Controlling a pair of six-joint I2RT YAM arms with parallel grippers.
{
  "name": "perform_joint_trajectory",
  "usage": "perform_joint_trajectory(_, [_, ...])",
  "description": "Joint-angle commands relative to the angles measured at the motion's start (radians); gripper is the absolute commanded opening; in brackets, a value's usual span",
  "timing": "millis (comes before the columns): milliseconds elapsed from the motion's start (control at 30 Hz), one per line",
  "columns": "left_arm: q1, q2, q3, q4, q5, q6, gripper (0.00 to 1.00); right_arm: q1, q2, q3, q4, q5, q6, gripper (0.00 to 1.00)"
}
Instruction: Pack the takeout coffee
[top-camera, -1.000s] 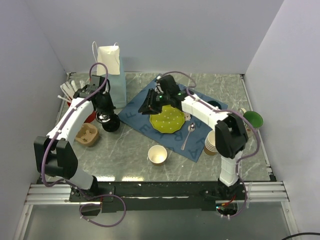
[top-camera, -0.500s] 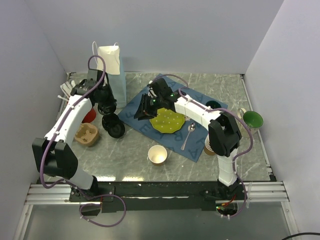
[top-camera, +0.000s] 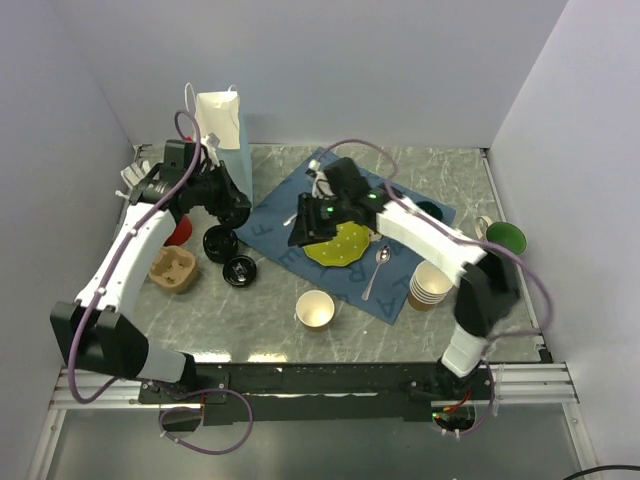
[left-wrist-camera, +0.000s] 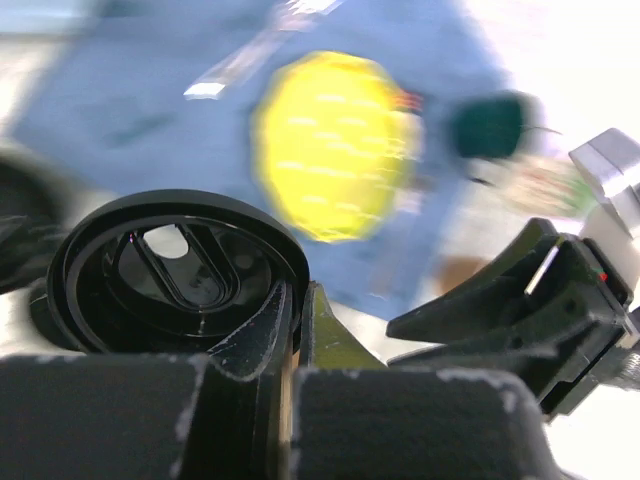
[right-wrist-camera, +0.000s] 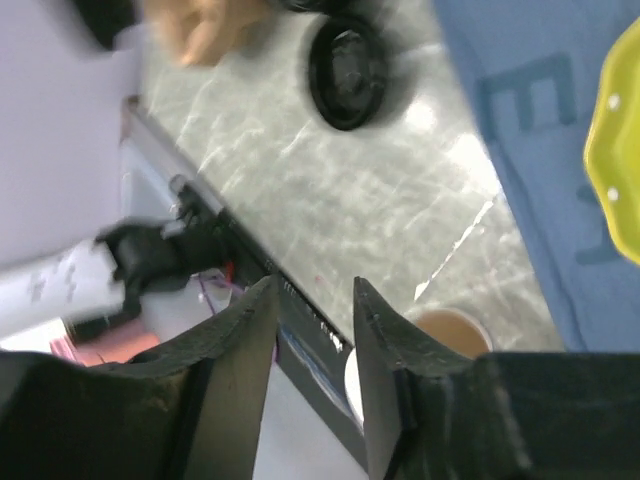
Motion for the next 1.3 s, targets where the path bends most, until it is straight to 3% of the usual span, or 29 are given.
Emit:
perform_joint_trajectory(0, [-0.008, -0.113, -0.023, 0.222, 0.319, -0.121, 0.01, -0.033, -0.334, -0.163, 0.166, -0.086, -0.149, 0.46])
perform_joint_trajectory(167, [-0.025, -0.202, -0.133, 0.607, 0.563, -0.397, 0.02, -0.11, -0.553, -0.396, 0.41, -0.129, 0.089, 0.49])
perform_joint_trajectory(200, [-0.025, -0.221, -0.171, 0.681, 0.616, -0.443, 0.02, -0.133, -0.593, -0.422, 0.523, -0.147, 0.137, 0.49])
perform_joint_trajectory(367, [-0.034, -0.25, -0.268, 1.125, 0.723, -0.782, 0.01, -0.148, -0.614, -0.436, 0.697, -0.218, 0.316, 0.5])
perform_joint_trajectory(433, [-0.043, -0.252, -0.265, 1.156, 0.753, -0.838, 0.02, -0.151, -0.614, -0.415, 0.717, -0.232, 0.319, 0.5])
perform_joint_trajectory(600, [-0.069, -0.271, -0.205, 1.007, 0.821, -0.792, 0.02, -0.162, -0.65, -0.418, 0.775, -0.19, 0.297, 0.5])
perform_joint_trajectory(833, [-0.071, -0.307, -0.195, 0.976, 0.873, -0.831, 0.03, -0.162, -0.608, -0.369, 0.846, -0.295, 0.284, 0.5])
perform_joint_trajectory(1000, [-0.071, -0.325, -0.23, 1.079, 0.859, -0.969, 0.04, -0.128, -0.647, -0.386, 0.849, -0.218, 0.035, 0.5])
perform_joint_trajectory(1167, [-0.071, -0.356, -0.248, 1.091, 0.85, -1.029, 0.04, -0.111, -0.67, -0.522, 1.159, -0.167, -0.104, 0.5])
perform_joint_trajectory(1267, [-0.073, -0.367, -0.27, 1.164, 0.836, -1.103, 0.04, -0.079, -0.654, -0.45, 1.071, -0.158, -0.217, 0.5])
